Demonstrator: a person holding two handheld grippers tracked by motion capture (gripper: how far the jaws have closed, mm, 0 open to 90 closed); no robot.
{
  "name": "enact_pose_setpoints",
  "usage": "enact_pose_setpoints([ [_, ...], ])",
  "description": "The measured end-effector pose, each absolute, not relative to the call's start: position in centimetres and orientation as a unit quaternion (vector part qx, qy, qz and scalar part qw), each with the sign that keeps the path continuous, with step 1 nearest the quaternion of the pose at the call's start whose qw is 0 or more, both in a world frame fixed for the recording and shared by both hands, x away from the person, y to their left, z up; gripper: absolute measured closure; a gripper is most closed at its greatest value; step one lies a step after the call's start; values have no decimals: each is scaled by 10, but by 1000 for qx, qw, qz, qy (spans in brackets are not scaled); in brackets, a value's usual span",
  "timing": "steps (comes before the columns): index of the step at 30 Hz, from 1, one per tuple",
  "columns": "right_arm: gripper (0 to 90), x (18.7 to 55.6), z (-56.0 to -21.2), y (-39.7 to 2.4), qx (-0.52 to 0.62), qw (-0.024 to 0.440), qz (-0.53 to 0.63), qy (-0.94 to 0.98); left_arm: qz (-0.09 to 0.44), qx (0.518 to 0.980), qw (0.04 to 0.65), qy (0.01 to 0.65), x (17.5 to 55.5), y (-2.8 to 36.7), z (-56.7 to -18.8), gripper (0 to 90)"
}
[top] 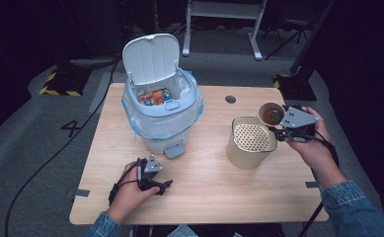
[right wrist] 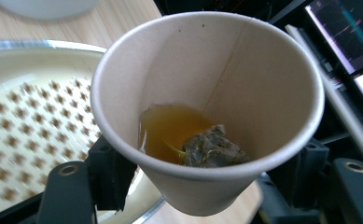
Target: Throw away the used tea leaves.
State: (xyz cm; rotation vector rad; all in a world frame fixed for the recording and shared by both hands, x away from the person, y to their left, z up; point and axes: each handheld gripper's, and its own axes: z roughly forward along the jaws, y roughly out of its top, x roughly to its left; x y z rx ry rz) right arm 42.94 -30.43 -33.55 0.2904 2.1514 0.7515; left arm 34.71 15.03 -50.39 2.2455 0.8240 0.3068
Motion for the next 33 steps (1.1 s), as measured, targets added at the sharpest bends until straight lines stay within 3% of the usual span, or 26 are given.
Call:
enact_pose_setpoints([
  [10,325,424,-339,-296,10,492,189,850,119,870,357,319,347,150,-504,198],
  [27,327,415,-353,-279,-108,569,29,815,119,870,357,319,347,150,-504,198],
  [33,327,410,-361,-270,-172,619,-64,764,119,870,357,319,347,150,-504,198],
])
